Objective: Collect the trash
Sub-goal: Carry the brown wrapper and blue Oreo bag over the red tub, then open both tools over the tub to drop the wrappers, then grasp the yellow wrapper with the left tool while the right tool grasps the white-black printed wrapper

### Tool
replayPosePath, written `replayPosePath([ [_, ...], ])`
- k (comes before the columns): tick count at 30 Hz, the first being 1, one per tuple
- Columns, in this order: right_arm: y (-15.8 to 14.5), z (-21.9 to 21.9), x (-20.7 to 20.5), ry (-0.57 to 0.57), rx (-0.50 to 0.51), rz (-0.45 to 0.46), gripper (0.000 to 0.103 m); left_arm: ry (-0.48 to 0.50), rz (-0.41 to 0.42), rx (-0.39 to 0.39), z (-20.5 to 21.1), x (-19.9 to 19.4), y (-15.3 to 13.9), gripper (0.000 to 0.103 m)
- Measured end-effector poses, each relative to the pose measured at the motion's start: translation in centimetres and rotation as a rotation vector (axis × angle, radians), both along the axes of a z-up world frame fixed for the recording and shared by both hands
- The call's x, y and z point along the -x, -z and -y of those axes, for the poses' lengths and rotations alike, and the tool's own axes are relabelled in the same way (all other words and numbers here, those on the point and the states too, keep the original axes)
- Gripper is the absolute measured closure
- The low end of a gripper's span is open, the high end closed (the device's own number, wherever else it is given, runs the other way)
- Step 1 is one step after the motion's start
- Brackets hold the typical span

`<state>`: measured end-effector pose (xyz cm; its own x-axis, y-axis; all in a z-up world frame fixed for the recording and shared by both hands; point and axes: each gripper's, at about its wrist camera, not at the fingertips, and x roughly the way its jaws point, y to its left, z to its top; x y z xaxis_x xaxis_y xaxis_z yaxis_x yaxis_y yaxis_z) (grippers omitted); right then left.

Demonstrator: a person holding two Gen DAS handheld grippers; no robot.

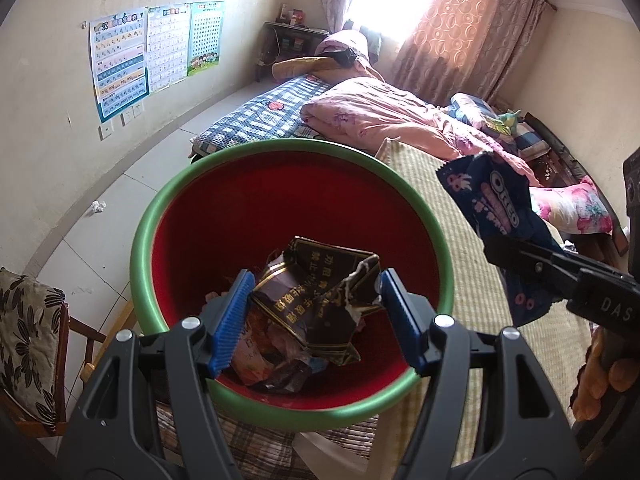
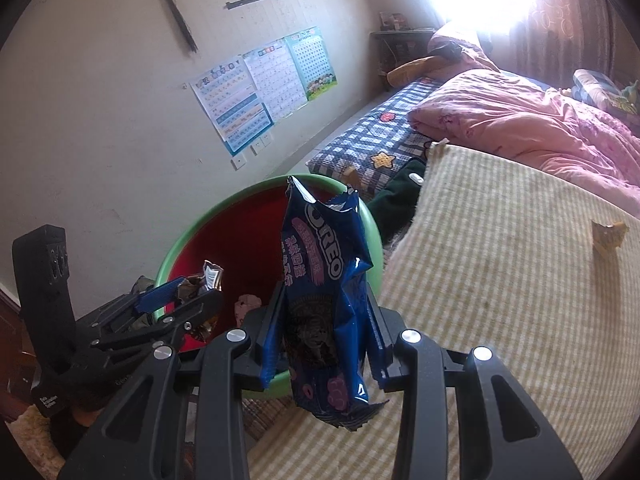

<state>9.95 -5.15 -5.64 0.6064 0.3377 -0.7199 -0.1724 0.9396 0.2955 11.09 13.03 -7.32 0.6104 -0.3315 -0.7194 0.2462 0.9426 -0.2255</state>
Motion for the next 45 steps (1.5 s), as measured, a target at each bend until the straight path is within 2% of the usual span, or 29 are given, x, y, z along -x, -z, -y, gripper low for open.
replayPosePath([
  [8, -0.1, -1.4, -2.0, -0.024, -0.066, -0.016, 0.067, -0.008, -0.01, -0.003, -0.7, -0.9, 0.6, 0.04],
  [14, -0.7, -2.6, -2.9, -0.042, -0.072, -0.005, 0.067, -0.013, -0.011, -0.007, -0.9, -1.6, 0.7, 0.04],
  [19, -0.9, -3.3, -3.4, -0.062, -0.077, -0.004, 0.044, -0.055, -0.014, -0.01, -1.4, -1.9, 1.0, 0.029],
  [23, -1.1, -2.9, -3.3, -0.058, -0.084, 0.004, 0.042, -0.066, -0.02, -0.013, -1.5, -1.9, 1.0, 0.027],
  [26, -1.3, -1.1, -2.6, -0.014, -0.077, 0.027, 0.042, -0.069, -0.021, -0.012, -1.3, -2.1, 1.0, 0.027],
  [30, -0.9, 5.5, -1.0, 0.154, 0.001, 0.051, 0.038, -0.063, -0.028, -0.007, -0.1, -2.1, 1.1, 0.027],
  [33, -0.3, 13.6, 0.6, 0.364, 0.07, 0.035, 0.038, -0.057, -0.024, -0.007, 1.1, -1.8, 0.9, 0.027],
  [38, -0.1, 28.1, 4.1, 0.727, 0.206, 0.024, 0.034, -0.039, 0.041, 0.0, 4.2, -0.7, -0.7, 0.027],
  [41, 1.3, 34.9, 5.3, 0.862, 0.193, -0.027, 0.034, -0.013, 0.061, -0.005, 6.6, -0.2, -1.4, 0.027],
  [45, 3.8, 39.4, 5.0, 0.88, 0.187, -0.128, 0.034, 0.063, 0.073, -0.022, 11.7, 0.3, -1.9, 0.027],
])
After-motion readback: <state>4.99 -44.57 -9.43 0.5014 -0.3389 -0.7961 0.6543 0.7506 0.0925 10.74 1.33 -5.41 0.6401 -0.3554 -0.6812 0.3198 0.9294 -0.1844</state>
